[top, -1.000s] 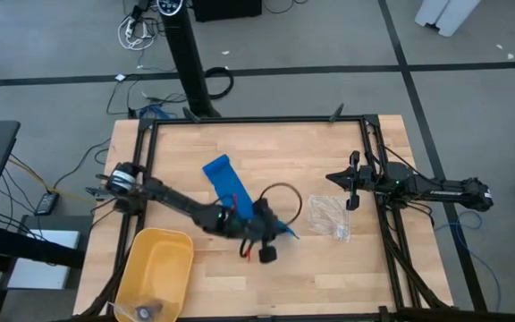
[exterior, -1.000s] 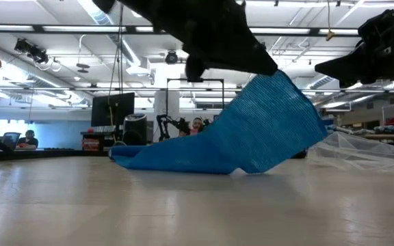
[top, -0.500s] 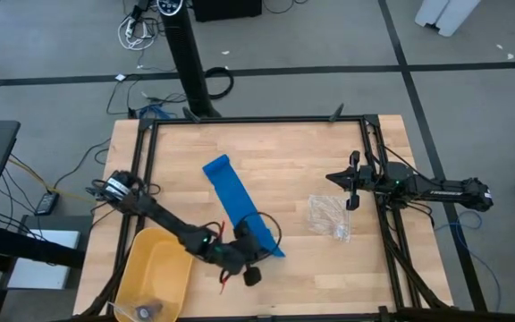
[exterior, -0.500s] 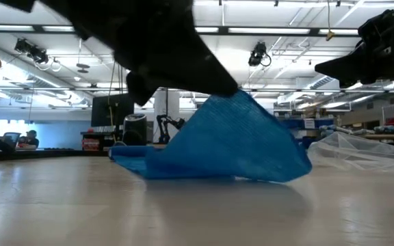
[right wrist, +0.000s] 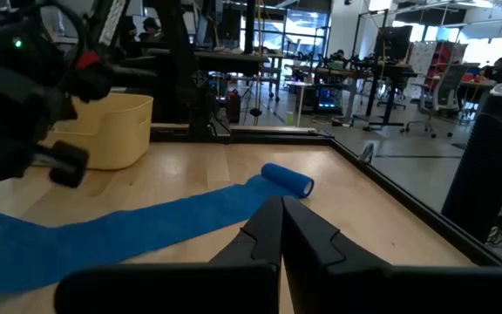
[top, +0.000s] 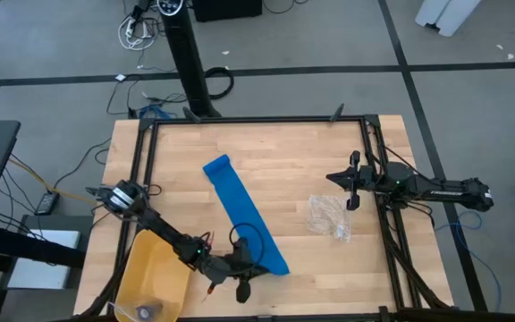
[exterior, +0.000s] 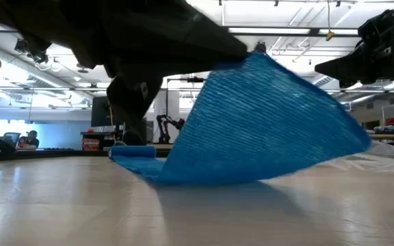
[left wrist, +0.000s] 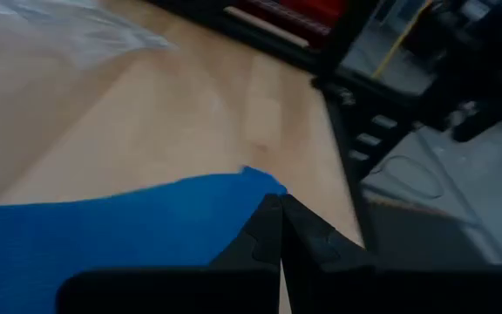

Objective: Roll bandage
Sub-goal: Roll the blue bandage

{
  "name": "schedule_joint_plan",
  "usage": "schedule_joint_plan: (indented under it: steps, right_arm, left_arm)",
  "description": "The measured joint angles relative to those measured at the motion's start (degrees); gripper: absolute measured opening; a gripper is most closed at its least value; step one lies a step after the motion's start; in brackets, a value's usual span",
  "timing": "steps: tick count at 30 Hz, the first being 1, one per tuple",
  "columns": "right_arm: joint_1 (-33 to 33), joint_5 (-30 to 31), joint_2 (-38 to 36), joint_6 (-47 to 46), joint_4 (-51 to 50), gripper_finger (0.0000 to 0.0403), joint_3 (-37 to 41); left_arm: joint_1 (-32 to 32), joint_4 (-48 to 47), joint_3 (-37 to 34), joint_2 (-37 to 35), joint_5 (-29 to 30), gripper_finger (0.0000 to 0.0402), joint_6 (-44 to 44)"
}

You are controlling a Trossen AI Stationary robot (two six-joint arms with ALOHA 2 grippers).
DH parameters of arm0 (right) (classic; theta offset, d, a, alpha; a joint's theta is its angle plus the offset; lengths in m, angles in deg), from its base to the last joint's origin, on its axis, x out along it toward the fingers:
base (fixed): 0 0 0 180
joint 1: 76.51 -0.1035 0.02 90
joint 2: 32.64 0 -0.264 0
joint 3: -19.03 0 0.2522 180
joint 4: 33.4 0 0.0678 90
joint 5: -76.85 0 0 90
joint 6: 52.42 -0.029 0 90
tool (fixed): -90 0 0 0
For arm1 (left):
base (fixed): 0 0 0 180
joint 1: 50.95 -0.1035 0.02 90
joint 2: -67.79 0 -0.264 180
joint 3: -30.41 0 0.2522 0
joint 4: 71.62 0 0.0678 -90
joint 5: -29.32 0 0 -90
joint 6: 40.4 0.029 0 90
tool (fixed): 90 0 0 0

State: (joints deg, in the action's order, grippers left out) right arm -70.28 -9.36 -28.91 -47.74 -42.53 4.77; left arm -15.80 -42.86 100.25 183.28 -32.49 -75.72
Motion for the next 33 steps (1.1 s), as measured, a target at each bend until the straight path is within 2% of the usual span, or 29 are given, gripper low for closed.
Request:
schedule_joint_plan:
  steps: [4, 8, 17, 22, 27, 33]
  right_arm:
    - [0.01, 0.00, -0.01, 0.01, -0.01, 0.0008, 0.00]
    - [-0.01, 0.01, 0.01, -0.01, -0.04, 0.0007, 0.00]
    - [0.01, 0.00, 0.01, 0.00, -0.03, 0.0007, 0.00]
    - [0.00, 0.01, -0.01, 0.00, -0.01, 0.0008, 0.00]
    - [-0.01, 0.00, -0.01, -0.01, -0.01, 0.0007, 0.00]
    - [0.01, 0.00, -0.01, 0.01, -0.01, 0.0006, 0.00]
  left_arm:
    - [0.47, 2.91, 3.77, 4.75, -2.46, 0.0014, -2.13]
    - [0.53, 2.82, 7.42, 7.74, -5.96, 0.0046, -2.47]
    - [0.53, 2.82, 10.01, 8.54, -6.98, 0.0142, -1.52]
    - [0.51, 2.46, 9.96, 7.65, -6.03, 0.0165, 0.26]
    - [-0.09, -3.43, 9.94, 0.79, -1.03, 0.0165, 6.68]
    - [-0.66, -27.17, 9.94, -13.45, 12.60, 0.0141, 10.67]
